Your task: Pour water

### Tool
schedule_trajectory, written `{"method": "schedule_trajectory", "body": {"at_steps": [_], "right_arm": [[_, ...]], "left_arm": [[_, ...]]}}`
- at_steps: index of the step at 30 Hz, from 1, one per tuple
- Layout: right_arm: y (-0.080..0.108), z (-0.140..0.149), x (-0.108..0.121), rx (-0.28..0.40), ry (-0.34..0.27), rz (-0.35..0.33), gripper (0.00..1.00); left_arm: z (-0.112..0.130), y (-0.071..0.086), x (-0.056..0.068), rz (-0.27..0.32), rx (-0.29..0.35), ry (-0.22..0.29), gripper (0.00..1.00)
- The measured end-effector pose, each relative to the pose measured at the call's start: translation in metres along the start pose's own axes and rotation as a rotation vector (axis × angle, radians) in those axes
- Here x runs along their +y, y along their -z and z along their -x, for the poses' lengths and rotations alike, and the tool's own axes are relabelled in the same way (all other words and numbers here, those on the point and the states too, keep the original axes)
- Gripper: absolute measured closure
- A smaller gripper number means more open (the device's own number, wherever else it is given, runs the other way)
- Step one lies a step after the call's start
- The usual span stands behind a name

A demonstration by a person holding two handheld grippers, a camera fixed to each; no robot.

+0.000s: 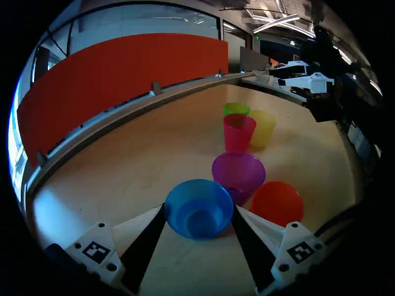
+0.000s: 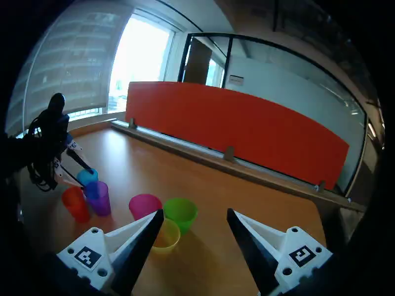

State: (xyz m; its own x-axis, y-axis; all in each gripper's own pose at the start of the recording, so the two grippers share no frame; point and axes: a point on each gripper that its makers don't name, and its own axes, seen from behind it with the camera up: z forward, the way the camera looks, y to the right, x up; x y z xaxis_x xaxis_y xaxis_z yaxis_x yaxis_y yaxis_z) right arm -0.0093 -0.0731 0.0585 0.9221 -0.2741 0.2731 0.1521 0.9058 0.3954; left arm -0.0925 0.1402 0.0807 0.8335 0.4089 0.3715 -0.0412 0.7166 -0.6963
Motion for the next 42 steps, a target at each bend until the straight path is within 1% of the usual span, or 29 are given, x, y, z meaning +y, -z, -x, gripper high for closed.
{"method": "schedule_trajectory", "body": {"at_steps": [5, 14, 21, 25, 30, 38, 42], "right_arm": [[-0.001, 0.000, -0.001, 0.003, -0.004, -0.001, 0.00], [0.000, 0.000, -0.001, 0.009, -0.013, 0.002, 0.00], [-0.001, -0.001, -0.003, 0.015, -0.022, 0.000, 0.01], [-0.001, -0.001, -0.004, 0.019, -0.023, -0.001, 0.00], [-0.002, -0.001, -0.005, 0.024, -0.022, 0.000, 0.00], [-0.005, -0.002, -0.006, 0.031, -0.029, -0.004, 0.00], [-0.007, -0.001, -0.006, 0.030, -0.025, -0.005, 0.00]], "left_arm": [[0.000, 0.000, 0.001, -0.006, 0.002, -0.004, 0.11], [-0.002, 0.001, -0.001, -0.019, 0.024, 0.012, 0.12], [-0.011, 0.007, -0.002, -0.035, 0.067, 0.025, 0.12], [-0.018, 0.014, -0.004, -0.050, 0.097, 0.031, 0.12], [-0.028, 0.027, -0.005, -0.072, 0.141, 0.033, 0.12], [-0.043, 0.051, -0.004, -0.116, 0.214, 0.031, 0.12], [-0.046, 0.060, -0.002, -0.125, 0.239, 0.037, 0.12]]}}
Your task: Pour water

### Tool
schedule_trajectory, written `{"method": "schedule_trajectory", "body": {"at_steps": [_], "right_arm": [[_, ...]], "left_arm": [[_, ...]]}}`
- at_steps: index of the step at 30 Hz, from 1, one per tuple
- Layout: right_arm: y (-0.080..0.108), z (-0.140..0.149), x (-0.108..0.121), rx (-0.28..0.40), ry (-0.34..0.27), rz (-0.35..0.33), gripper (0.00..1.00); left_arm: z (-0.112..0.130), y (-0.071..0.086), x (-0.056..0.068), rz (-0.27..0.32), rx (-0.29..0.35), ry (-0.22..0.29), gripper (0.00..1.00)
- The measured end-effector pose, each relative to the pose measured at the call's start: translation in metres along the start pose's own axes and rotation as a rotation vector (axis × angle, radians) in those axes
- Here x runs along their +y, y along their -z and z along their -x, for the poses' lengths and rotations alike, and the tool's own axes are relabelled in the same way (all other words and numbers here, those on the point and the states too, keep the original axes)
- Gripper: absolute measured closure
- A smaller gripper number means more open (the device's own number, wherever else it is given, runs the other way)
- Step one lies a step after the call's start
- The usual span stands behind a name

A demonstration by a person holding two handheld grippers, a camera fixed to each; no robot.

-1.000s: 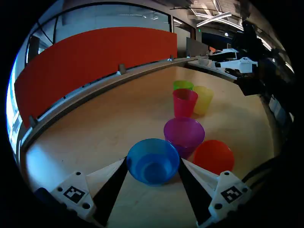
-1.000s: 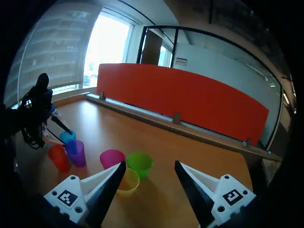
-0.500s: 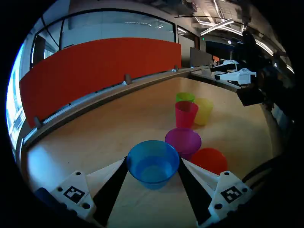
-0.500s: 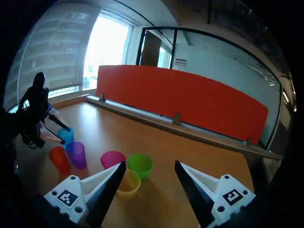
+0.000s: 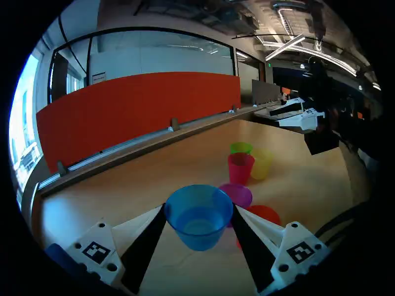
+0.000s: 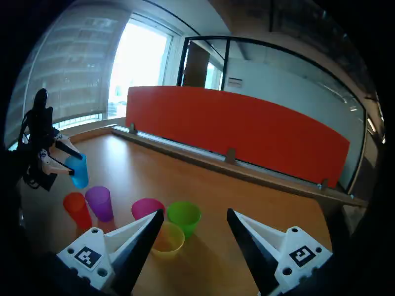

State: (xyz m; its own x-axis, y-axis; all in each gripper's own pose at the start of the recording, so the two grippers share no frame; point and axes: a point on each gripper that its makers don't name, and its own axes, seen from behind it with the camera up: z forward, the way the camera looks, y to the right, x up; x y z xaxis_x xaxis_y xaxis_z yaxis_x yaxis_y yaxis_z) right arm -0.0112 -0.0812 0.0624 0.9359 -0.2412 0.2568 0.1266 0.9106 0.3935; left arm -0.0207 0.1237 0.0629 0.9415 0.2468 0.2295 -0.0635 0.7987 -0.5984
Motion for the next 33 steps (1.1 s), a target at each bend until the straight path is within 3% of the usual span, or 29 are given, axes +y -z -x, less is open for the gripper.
{"method": "schedule_trajectory", "body": {"at_steps": [15, 33], "right_arm": [[-0.008, 0.001, -0.001, -0.017, 0.023, -0.017, 0.01], [-0.033, 0.016, 0.000, -0.081, 0.029, -0.058, 0.00]], "left_arm": [[-0.019, 0.020, 0.004, -0.017, 0.078, 0.041, 0.12], [-0.014, 0.031, 0.013, -0.016, 0.060, 0.013, 0.12]]}}
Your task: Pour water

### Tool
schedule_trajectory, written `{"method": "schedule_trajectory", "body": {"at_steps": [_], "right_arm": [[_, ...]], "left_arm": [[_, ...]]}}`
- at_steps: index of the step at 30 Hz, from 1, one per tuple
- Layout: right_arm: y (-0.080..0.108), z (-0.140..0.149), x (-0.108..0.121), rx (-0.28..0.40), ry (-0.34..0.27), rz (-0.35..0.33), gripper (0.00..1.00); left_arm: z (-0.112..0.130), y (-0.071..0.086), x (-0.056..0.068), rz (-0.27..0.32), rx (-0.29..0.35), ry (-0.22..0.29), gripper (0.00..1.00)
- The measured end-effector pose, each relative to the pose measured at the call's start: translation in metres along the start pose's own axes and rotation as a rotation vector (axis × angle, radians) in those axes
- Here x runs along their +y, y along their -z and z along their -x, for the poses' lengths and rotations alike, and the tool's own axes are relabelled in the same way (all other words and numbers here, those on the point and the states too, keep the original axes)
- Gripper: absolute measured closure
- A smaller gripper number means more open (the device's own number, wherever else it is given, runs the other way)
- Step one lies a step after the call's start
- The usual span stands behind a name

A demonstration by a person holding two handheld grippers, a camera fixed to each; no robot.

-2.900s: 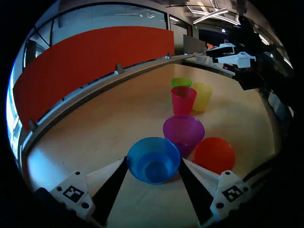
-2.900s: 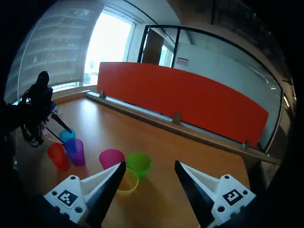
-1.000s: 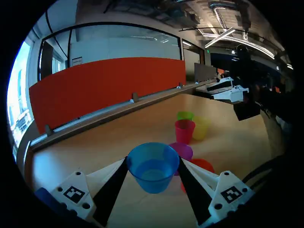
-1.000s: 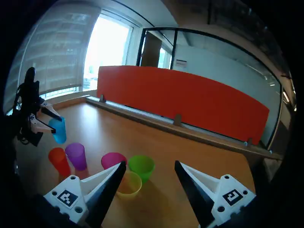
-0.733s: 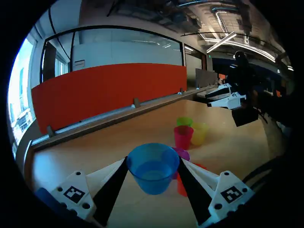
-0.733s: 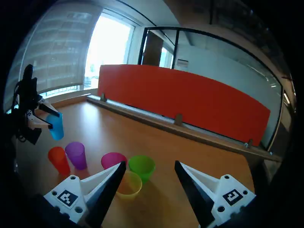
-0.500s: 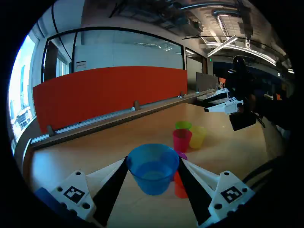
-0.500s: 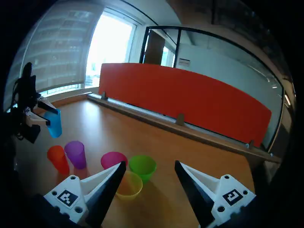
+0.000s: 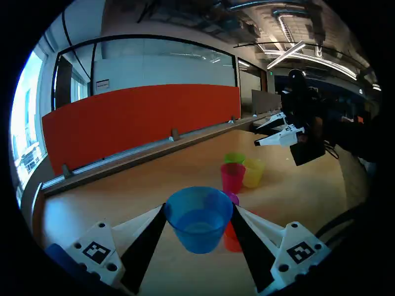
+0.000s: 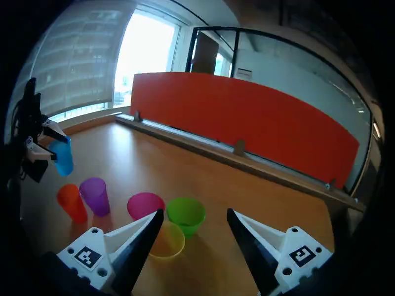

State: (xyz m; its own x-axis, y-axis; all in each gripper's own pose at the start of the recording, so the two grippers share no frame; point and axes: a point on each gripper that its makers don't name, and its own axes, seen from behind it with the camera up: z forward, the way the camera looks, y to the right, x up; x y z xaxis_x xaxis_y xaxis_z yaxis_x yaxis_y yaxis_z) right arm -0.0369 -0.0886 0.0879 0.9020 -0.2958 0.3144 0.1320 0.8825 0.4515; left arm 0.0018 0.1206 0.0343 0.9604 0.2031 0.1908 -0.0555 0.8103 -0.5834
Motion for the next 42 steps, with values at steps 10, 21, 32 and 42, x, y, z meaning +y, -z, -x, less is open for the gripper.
{"method": "schedule_trajectory", "body": {"at_steps": [10, 21, 32, 42], "right_arm": [[-0.019, 0.013, -0.001, -0.052, 0.021, -0.030, 0.00], [-0.035, 0.024, -0.004, -0.102, 0.030, -0.065, 0.00], [-0.050, 0.026, -0.008, -0.139, 0.028, -0.097, 0.00], [-0.059, 0.028, -0.014, -0.171, 0.040, -0.127, 0.00]], "left_arm": [[0.002, 0.005, -0.001, -0.006, -0.004, 0.009, 0.12], [0.005, 0.005, -0.005, -0.009, -0.007, 0.012, 0.12], [0.005, 0.008, -0.015, -0.032, -0.007, 0.020, 0.12], [0.007, 0.009, -0.016, -0.041, -0.013, 0.014, 0.12]]}}
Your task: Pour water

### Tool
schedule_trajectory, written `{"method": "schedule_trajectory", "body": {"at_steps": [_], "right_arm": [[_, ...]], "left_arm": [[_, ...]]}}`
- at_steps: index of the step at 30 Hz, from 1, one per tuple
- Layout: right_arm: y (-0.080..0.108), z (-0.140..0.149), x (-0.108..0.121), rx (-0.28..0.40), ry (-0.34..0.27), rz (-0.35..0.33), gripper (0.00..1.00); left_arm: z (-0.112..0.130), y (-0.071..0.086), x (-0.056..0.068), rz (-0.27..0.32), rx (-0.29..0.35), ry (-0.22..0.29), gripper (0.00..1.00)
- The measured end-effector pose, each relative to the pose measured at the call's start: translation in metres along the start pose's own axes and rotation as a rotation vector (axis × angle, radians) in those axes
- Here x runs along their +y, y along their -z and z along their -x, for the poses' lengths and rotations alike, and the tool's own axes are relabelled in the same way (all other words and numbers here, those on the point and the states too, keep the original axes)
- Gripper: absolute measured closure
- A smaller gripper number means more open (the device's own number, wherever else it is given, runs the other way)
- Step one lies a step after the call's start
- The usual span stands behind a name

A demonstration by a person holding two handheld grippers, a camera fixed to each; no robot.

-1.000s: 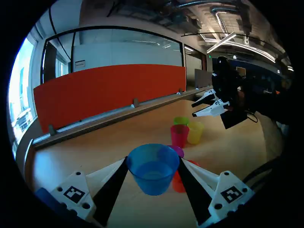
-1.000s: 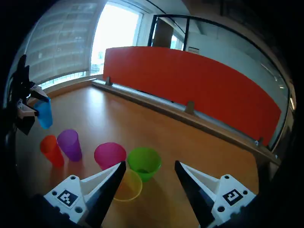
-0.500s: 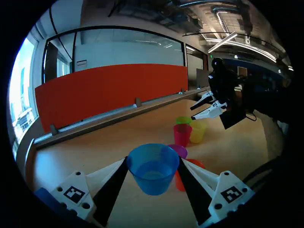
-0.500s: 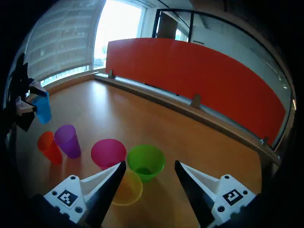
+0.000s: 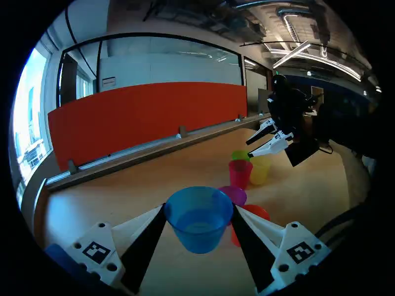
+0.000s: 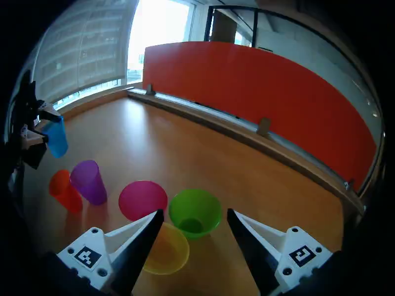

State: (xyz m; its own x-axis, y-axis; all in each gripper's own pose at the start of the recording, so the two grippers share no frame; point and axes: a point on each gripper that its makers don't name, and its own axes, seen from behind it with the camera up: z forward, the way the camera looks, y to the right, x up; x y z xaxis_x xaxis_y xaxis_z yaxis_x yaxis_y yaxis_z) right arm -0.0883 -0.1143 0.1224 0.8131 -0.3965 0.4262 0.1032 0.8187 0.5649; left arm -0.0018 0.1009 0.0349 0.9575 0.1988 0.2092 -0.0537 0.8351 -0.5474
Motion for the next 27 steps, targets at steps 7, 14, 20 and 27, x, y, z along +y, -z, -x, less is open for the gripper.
{"method": "schedule_trajectory", "body": {"at_steps": [7, 14, 20, 27], "right_arm": [[-0.007, 0.003, -0.001, -0.027, -0.006, -0.009, 0.00], [-0.012, 0.005, -0.002, -0.052, -0.001, -0.011, 0.00], [-0.015, 0.008, -0.003, -0.075, 0.011, -0.011, 0.00], [-0.017, 0.010, -0.001, -0.094, 0.002, -0.013, 0.00]], "left_arm": [[0.000, 0.001, 0.001, -0.002, 0.000, 0.000, 0.12], [-0.001, 0.003, 0.004, 0.001, 0.002, -0.004, 0.12], [-0.001, 0.004, 0.005, 0.002, 0.001, -0.005, 0.12], [-0.002, 0.005, 0.005, 0.001, 0.001, -0.008, 0.12]]}}
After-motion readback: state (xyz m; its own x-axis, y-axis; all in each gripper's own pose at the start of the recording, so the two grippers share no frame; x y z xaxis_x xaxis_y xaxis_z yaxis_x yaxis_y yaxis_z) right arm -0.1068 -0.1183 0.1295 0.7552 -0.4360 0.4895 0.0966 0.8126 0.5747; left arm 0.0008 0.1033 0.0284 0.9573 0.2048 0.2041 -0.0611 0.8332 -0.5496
